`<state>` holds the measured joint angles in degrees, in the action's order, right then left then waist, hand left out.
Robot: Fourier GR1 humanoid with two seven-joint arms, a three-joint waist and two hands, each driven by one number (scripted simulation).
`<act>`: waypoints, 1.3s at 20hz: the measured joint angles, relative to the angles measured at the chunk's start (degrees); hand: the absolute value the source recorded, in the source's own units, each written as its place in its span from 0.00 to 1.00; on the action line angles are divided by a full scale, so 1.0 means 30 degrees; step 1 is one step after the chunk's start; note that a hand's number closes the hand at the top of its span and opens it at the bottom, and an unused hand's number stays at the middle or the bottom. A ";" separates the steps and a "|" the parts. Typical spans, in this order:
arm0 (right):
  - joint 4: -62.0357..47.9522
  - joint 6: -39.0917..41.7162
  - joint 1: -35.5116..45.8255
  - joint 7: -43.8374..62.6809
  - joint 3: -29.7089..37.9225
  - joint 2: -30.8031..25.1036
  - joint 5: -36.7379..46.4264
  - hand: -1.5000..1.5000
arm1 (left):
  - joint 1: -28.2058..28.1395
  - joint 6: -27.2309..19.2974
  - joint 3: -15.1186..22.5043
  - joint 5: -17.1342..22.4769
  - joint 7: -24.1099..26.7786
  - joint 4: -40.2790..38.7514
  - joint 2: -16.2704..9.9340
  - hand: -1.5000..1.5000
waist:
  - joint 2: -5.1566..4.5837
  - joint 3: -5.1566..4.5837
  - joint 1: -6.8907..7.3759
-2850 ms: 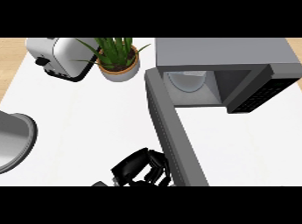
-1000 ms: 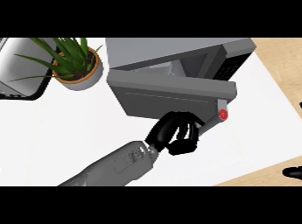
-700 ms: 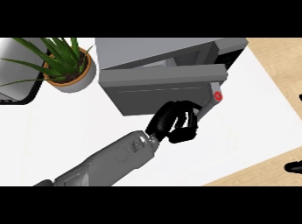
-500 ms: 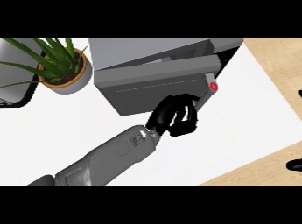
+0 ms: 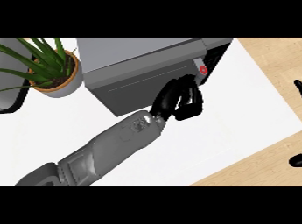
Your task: Pick up the milk, place it into the microwave and close the microwave
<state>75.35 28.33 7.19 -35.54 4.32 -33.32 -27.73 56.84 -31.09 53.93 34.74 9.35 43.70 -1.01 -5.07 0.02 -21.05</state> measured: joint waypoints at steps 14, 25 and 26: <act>0.2625 0.2269 0.1712 0.1927 -0.2135 -0.1277 -0.0231 1.00 | 0.0327 -0.0865 0.0209 0.1537 0.0446 -0.0416 -0.0240 1.00 | 0.0061 0.0021 -0.0491; 0.5386 0.3069 0.2294 0.3158 -0.3840 -0.1651 -0.0468 1.00 | 0.0076 -0.1859 0.0468 0.2308 0.1160 -0.0326 -0.0579 1.00 | 0.0183 0.0064 -0.1052; 0.5610 0.3115 0.2305 0.3259 -0.3966 -0.1669 -0.0508 1.00 | 0.0045 -0.1976 0.0476 0.2385 0.1203 -0.0316 -0.0607 1.00 | 0.0200 0.0063 -0.1114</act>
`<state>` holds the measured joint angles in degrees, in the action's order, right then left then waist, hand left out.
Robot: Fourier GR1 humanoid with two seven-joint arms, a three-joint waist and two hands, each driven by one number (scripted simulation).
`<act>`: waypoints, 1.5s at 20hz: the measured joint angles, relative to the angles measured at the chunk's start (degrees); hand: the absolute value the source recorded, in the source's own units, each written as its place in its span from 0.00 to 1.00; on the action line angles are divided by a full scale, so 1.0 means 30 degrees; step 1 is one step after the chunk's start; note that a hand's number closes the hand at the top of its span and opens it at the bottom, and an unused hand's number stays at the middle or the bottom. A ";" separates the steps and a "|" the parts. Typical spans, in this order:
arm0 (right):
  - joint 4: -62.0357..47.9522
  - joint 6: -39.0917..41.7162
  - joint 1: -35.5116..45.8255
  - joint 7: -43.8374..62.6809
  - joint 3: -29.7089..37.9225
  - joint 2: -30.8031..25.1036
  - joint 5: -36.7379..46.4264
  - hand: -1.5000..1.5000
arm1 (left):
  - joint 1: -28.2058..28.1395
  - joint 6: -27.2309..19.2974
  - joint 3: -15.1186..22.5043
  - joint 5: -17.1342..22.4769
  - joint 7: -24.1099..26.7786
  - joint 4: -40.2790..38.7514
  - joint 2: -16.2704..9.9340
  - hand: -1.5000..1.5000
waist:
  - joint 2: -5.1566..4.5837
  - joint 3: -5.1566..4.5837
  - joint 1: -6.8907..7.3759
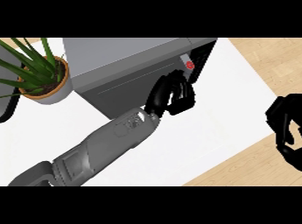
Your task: Pick up the milk, place it into the microwave and close the microwave
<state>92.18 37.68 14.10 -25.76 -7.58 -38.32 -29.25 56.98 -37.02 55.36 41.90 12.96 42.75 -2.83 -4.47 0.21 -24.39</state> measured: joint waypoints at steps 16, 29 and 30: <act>0.2581 0.0224 -0.0328 0.0870 -0.1017 -0.0021 -0.0809 1.00 | -0.0349 -0.1902 -0.0262 0.1071 0.0926 -0.0072 0.0070 1.00 | 0.0117 -0.0019 -0.0586; 0.4454 0.0780 -0.2510 0.2211 -0.3567 0.0012 -0.1107 1.00 | -0.0600 0.1103 -0.3001 0.6268 -0.0306 0.1500 0.0991 1.00 | -0.0286 -0.0189 0.0692; 0.4622 0.0687 -0.2744 0.2213 -0.3699 0.0113 -0.1091 1.00 | -0.0590 0.1562 -0.2982 0.6568 -0.0315 0.1504 0.0994 1.00 | -0.0274 -0.0181 0.0801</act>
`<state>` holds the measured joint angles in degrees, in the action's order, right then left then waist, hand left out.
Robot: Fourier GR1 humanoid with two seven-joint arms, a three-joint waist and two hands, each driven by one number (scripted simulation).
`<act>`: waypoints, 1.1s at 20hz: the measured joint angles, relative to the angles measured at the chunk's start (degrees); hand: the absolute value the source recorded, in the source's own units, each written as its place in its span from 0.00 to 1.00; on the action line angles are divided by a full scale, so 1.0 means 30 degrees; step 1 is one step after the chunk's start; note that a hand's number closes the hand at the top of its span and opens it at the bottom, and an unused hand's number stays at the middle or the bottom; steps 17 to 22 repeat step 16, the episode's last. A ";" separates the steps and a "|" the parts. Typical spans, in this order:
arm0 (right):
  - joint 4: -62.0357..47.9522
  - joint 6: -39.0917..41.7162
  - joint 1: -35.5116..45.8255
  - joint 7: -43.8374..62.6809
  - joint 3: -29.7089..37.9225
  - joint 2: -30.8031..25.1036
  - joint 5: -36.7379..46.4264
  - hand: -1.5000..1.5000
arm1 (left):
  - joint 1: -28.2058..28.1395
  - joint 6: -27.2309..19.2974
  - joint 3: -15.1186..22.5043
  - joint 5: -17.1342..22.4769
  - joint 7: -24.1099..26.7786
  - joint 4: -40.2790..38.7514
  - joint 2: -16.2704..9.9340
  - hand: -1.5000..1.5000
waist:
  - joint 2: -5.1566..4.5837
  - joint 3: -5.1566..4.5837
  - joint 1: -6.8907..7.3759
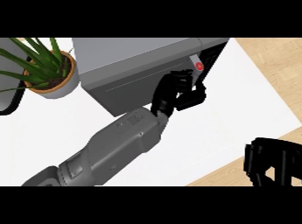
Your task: Pick up the milk, place it into the microwave and close the microwave
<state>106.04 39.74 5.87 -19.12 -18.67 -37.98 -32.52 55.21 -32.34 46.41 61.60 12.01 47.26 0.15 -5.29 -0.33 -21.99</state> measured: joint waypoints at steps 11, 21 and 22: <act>0.2352 -0.1655 -0.2275 0.0270 -0.1256 0.1023 0.0845 1.00 | 0.0008 0.4335 0.0527 0.1983 0.0673 -0.0637 -0.0012 1.00 | 0.0226 0.0006 0.1007; 0.3568 -0.2505 -0.3123 0.0488 -0.1875 0.1476 0.1496 1.00 | 0.0033 0.5862 0.0807 0.2523 0.1039 -0.1042 -0.0008 1.00 | 0.0318 0.0002 0.1330; 0.3568 -0.2505 -0.3123 0.0488 -0.1875 0.1476 0.1496 1.00 | 0.0033 0.5862 0.0807 0.2523 0.1039 -0.1042 -0.0008 1.00 | 0.0318 0.0002 0.1330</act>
